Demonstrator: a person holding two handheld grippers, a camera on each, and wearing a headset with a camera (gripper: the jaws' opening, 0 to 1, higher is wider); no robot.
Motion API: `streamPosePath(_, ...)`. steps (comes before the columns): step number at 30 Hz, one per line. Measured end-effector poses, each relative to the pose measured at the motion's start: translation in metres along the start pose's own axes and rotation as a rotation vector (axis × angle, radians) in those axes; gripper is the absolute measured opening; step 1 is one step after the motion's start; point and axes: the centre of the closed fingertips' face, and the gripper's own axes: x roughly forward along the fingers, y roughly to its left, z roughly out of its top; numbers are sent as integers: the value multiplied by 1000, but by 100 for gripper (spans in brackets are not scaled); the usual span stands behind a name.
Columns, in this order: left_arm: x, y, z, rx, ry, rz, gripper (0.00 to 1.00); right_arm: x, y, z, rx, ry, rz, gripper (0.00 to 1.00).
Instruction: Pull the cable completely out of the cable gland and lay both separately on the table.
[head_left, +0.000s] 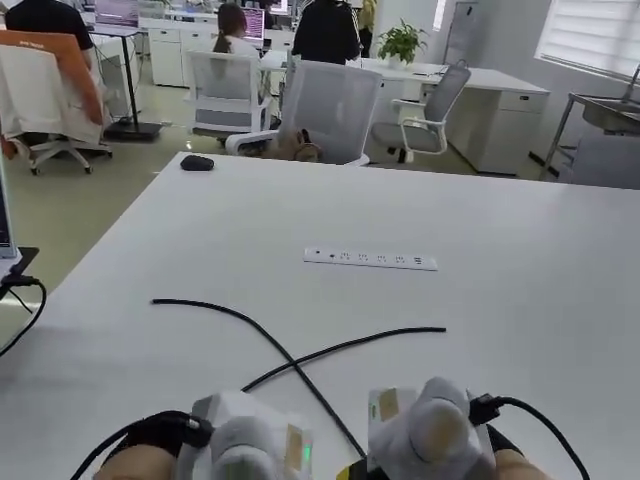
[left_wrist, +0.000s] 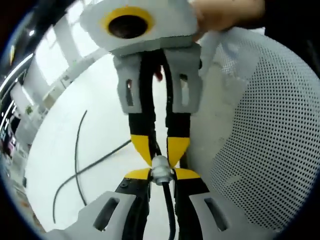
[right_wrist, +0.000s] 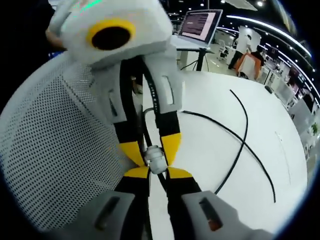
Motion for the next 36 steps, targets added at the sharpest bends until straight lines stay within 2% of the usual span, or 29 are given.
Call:
streamPosePath(2, -2, 3, 2, -110, -37, -18, 18, 0, -4, 1, -69, 13, -34, 10)
streamPosePath(3, -3, 4, 2, -196, -54, -27, 18, 0, -4, 2, -89, 16, -43, 10)
streamPosePath(4, -4, 5, 2, -210, -65, -35, 18, 0, -4, 3, -101, 19, -52, 10)
streamPosePath(5, -5, 5, 1, -249, -72, -41, 18, 0, -5, 4, -129, 23, -64, 10)
streamPosePath(6, -5, 6, 0, -313, -82, -50, 18, 0, -6, 5, -175, 31, -75, 10)
streamPosePath(8, -6, 6, -1, -368, -93, -64, 18, 1, -6, 6, -226, 43, -91, 10)
streamPosePath(11, -6, 4, -2, -468, -103, -91, 18, 3, -5, 7, -270, 49, -93, 10)
streamPosePath(12, -6, 3, -4, -475, -97, -99, 18, 4, -4, 6, -272, 46, -85, 11)
streamPosePath(13, -5, 2, -4, -453, -92, -98, 18, 6, -3, 6, -259, 42, -73, 11)
streamPosePath(14, -5, -1, -6, -398, -73, -104, 18, 7, 2, 4, -188, 35, -40, 11)
streamPosePath(15, -3, -2, -7, -298, -48, -87, 18, 8, 5, 1, -83, 33, -3, 11)
streamPosePath(16, -1, -3, -8, -197, -11, -64, 18, 7, 6, -3, -14, 46, 29, 11)
streamPosePath(19, 3, -3, -5, 76, 46, -11, 18, 4, 4, -5, 43, 13, 46, 14)
streamPosePath(20, 4, -4, -1, 214, 60, 8, 18, 3, 2, -7, 88, 12, 50, 15)
streamPosePath(21, 6, 0, 0, 310, 71, 38, 18, 2, 1, -7, 104, 9, 50, 15)
streamPosePath(22, 6, 2, 1, 395, 105, 62, 18, 2, -1, -8, 109, 8, 46, 15)
streamPosePath(23, 6, 2, 1, 417, 123, 76, 18, 2, -3, -8, 114, 6, 47, 16)
streamPosePath(25, 6, 3, 7, 475, 117, 100, 18, 2, -3, -7, 132, -3, 51, 17)
streamPosePath(28, 7, 1, 9, 506, 115, 102, 18, 0, -2, -4, 161, -25, 61, 18)
streamPosePath(30, 7, 0, 9, 546, 131, 111, 18, -1, -4, -5, 180, -29, 60, 16)
streamPosePath(33, 9, -1, 9, 514, 132, 110, 18, -2, -4, -5, 178, -31, 54, 12)
streamPosePath(35, 10, -2, 9, 462, 120, 102, 18, -1, -4, -5, 144, -20, 39, 12)
streamPosePath(36, 11, -3, 9, 401, 104, 94, 18, -1, -4, -5, 125, -16, 30, 12)
